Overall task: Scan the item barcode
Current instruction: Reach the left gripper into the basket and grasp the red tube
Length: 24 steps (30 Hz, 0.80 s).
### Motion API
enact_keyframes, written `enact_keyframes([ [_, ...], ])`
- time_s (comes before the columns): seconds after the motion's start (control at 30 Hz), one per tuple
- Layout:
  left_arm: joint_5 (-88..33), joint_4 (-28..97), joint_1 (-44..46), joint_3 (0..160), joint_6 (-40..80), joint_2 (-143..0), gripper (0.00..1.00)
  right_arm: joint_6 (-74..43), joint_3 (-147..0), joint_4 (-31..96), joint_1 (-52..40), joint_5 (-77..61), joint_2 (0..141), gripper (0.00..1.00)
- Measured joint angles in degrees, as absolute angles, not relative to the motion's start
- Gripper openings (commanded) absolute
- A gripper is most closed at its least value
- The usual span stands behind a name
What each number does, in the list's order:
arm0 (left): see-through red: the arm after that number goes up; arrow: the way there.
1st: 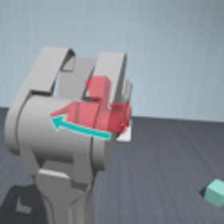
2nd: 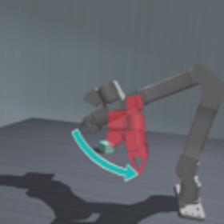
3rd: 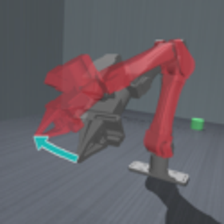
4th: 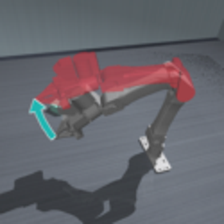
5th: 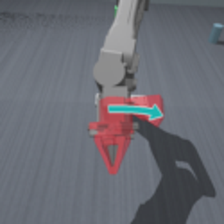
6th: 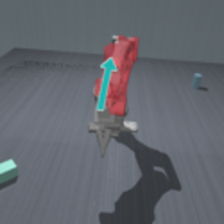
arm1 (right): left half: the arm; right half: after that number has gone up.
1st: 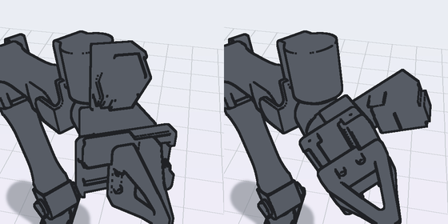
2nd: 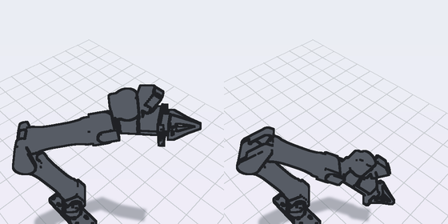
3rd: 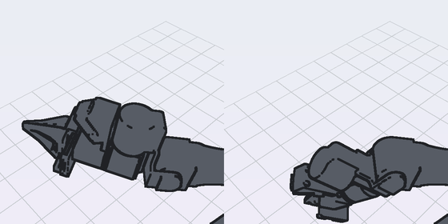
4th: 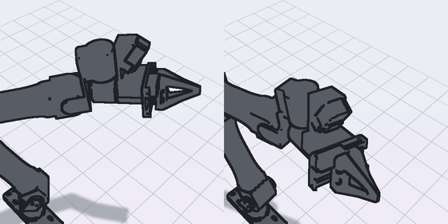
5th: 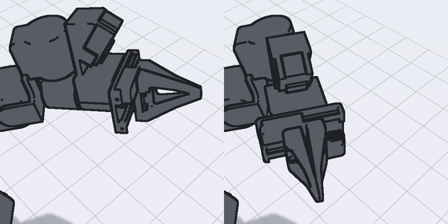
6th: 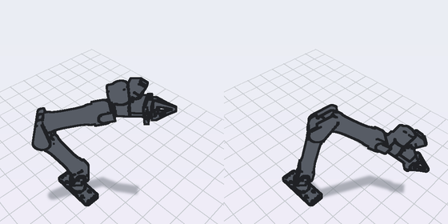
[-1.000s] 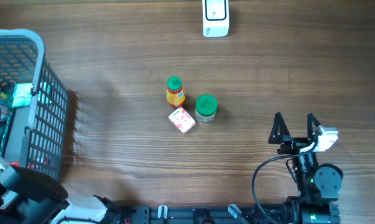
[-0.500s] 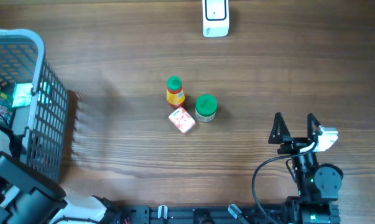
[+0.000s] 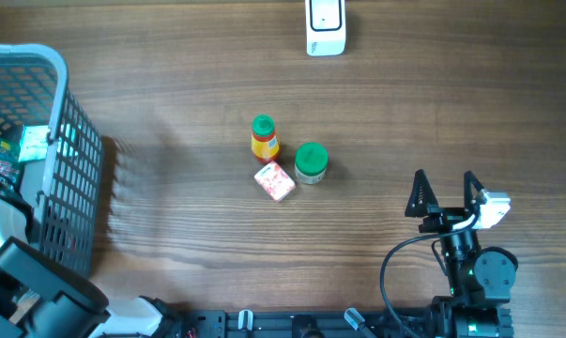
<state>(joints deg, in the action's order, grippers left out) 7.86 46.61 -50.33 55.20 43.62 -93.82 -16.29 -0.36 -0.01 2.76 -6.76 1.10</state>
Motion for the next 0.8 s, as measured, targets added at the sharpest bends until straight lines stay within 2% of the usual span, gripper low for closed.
enact_keyframes([
  [0.27,4.67,52.23,-50.37,62.30,43.62,-76.66,0.04,-16.29,-0.36,-0.01,2.76,-6.76,1.10,1.00],
  [0.57,-4.34,46.92,-48.07,64.20,43.66,-54.24,0.04,-16.29,-0.36,-0.01,2.76,-6.76,1.10,1.00],
  [0.67,-13.17,41.28,-41.69,64.27,43.53,-48.18,0.04,-16.29,-0.36,-0.01,2.76,-6.76,1.10,1.00],
  [0.8,-19.09,42.68,-30.13,64.31,41.47,-44.75,0.04,-16.29,-0.36,-0.01,2.76,-6.76,1.10,1.00],
])
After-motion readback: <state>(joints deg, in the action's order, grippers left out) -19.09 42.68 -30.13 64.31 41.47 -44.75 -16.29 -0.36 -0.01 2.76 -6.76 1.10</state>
